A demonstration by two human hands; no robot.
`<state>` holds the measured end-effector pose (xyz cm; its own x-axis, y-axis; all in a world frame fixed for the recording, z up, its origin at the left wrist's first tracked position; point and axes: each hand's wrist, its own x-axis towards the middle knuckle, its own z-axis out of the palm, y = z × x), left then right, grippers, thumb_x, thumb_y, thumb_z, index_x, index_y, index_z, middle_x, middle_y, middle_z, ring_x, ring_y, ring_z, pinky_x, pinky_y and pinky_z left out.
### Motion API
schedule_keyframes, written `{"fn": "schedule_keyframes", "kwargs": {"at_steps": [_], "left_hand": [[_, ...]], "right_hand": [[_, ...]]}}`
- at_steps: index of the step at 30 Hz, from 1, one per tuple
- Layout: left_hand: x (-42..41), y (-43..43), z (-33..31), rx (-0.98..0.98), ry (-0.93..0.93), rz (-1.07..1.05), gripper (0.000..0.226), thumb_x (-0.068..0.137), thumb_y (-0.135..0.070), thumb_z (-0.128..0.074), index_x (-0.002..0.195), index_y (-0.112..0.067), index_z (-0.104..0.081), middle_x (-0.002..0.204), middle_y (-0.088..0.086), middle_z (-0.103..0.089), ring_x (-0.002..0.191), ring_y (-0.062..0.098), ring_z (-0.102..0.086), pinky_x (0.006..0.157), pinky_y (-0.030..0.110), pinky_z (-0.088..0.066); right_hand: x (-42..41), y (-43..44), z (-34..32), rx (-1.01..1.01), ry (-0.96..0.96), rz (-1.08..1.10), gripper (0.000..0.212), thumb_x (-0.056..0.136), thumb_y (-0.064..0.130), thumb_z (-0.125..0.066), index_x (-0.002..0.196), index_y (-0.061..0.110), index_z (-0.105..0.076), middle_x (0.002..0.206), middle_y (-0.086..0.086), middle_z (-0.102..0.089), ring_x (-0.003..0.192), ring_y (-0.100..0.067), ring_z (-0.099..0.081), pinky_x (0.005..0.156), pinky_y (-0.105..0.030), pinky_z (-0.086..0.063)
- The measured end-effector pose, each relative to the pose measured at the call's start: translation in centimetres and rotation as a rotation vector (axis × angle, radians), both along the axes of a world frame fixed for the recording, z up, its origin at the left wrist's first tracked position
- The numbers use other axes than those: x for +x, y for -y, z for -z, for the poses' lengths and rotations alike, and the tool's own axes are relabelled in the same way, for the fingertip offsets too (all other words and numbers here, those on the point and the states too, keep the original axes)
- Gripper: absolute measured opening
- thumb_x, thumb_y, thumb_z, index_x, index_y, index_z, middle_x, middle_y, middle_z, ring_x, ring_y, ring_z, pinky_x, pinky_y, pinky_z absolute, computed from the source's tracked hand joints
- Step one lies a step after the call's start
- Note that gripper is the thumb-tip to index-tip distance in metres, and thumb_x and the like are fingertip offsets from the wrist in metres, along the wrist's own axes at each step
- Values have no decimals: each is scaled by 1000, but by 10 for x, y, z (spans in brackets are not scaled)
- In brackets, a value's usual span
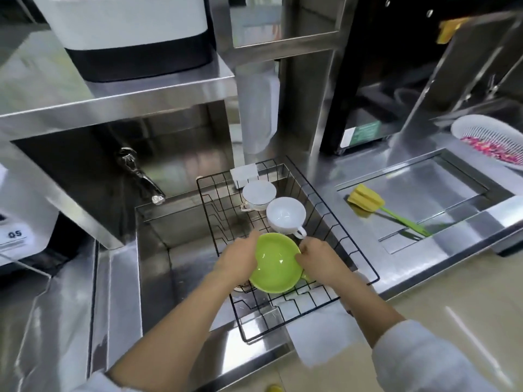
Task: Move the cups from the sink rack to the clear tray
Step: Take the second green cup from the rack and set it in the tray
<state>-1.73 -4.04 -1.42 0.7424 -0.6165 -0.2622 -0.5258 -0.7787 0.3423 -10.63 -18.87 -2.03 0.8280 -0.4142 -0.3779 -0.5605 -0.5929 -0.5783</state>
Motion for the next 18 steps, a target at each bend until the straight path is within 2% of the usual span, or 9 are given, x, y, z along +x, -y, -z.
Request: {"fn": "schedule_keyframes", "kwargs": {"at_steps": [3, 5, 7, 9, 11, 13, 15, 16, 18], "left_hand": [[5, -11, -9, -187, -31, -130, 34, 86, 0, -39, 116, -14, -41, 101, 26, -61, 90, 43, -58, 71, 42, -45], [10, -20, -18, -314, -55, -208, 31, 88, -2, -40, 116, -15, -44, 101, 24, -62, 90, 43, -58, 72, 44, -48], [13, -31, -29, -434, -51, -256, 29, 88, -4, -42, 115, -15, -45, 100, 22, -64, 92, 41, -57, 75, 43, -48], [14, -42, -41, -531, -25, -285, 27, 89, -5, -43, 114, -15, -46, 98, 18, -63, 90, 36, -55, 70, 36, -43], [15, -54, -51, -624, 11, -309, 26, 91, -4, -42, 114, -15, -47, 97, 9, -60, 87, 28, -52, 65, 30, -34], [16, -63, -60, -693, 45, -328, 25, 92, -4, -42, 114, -15, -47, 98, 2, -57, 90, 24, -51, 69, 29, -33], [19, -80, -67, -750, 81, -361, 24, 92, -5, -42, 113, -15, -47, 99, -1, -56, 94, 22, -51, 72, 29, -34], [21, -90, -70, -776, 94, -380, 23, 92, -5, -43, 113, -14, -48, 99, -1, -56, 93, 21, -51, 72, 28, -34], [24, -111, -76, -843, 114, -420, 21, 92, -6, -46, 110, -14, -51, 97, -2, -57, 91, 20, -52, 72, 26, -34]], "right_hand": [[2, -2, -19, 185, 204, 89, 16, 85, 20, -58, 85, 4, -63, 69, -7, -58, 69, -21, -53, 64, -29, -42], [4, -6, -33, 339, 325, 167, 23, 86, 25, -59, 85, 4, -68, 75, -13, -63, 70, -13, -54, 65, -20, -43], [8, -12, -45, 499, 374, 261, 28, 87, 31, -58, 84, 7, -72, 84, -13, -66, 78, -14, -59, 76, -23, -48], [13, -20, -55, 658, 346, 285, 27, 87, 35, -57, 89, 14, -72, 96, -11, -67, 89, -25, -62, 87, -41, -54], [18, -34, -66, 815, 271, 237, 33, 88, 43, -52, 97, 15, -67, 102, -16, -65, 93, -37, -64, 84, -50, -56], [24, -46, -75, 971, 180, 180, 47, 86, 52, -49, 108, 12, -61, 105, -22, -66, 94, -44, -66, 74, -49, -58], [31, -63, -86, 1070, 130, 140, 60, 78, 58, -53, 116, 11, -56, 98, -21, -68, 86, -43, -69, 67, -45, -59], [34, -72, -90, 1103, 123, 131, 65, 72, 58, -57, 118, 12, -55, 95, -19, -68, 83, -42, -70, 66, -44, -59], [43, -90, -97, 1149, 122, 121, 70, 64, 56, -63, 120, 15, -54, 103, -20, -67, 84, -43, -69, 68, -45, -59]]}}
